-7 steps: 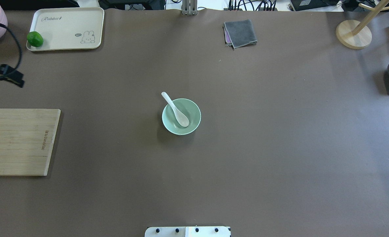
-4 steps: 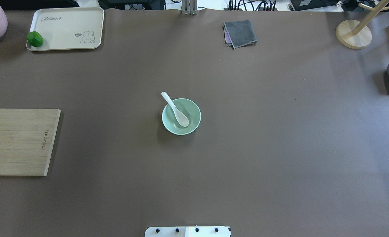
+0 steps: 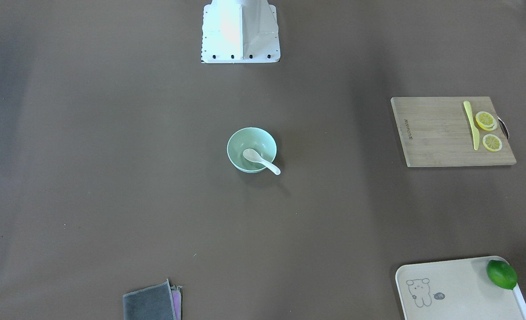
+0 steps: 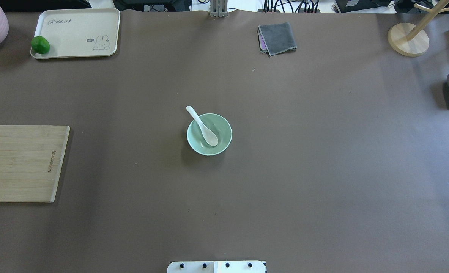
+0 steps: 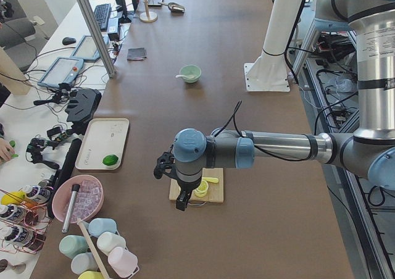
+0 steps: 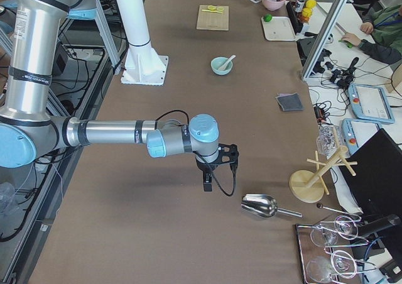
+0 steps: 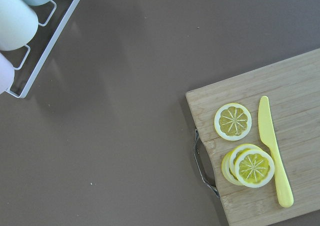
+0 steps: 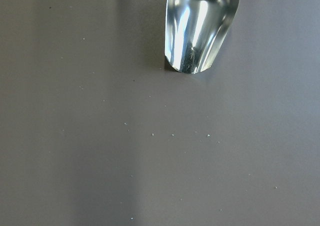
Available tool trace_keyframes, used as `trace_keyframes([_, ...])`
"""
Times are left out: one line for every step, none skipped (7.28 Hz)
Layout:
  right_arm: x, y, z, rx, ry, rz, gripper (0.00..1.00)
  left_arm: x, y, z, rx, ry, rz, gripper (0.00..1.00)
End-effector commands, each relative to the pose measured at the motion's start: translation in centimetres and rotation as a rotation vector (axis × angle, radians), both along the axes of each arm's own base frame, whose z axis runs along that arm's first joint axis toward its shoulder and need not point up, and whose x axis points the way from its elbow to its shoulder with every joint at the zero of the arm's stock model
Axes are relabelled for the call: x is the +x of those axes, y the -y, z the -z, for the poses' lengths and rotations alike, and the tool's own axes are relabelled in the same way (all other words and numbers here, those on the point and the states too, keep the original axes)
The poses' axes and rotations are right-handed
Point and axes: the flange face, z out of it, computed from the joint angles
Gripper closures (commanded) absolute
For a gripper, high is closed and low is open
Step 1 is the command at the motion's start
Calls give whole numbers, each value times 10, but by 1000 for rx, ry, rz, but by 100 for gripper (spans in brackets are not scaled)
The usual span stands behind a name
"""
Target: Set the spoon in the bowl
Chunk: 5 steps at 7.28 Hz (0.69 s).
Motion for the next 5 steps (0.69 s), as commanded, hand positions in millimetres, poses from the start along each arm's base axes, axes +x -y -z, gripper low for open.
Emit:
trace_keyframes([0,-5,-3,-7,4,2,0,-1,-8,-12,-22,1,1,2])
trace_keyframes([1,-12,-8,-21,4,1,0,-1,-4,-7,-9,2,0,2])
trace_keyframes([3,-21,-10,-32,12,-4,0,-1,-4,-6,-3,1,-1,2])
trace_keyframes([4,-26,-14,-44,32,-5,0,-1,-7,-6,-2,-4,-5,2])
trace_keyframes([2,-29,-15,-57,56,-4,0,-1,-8,-7,-4,-2,-5,2])
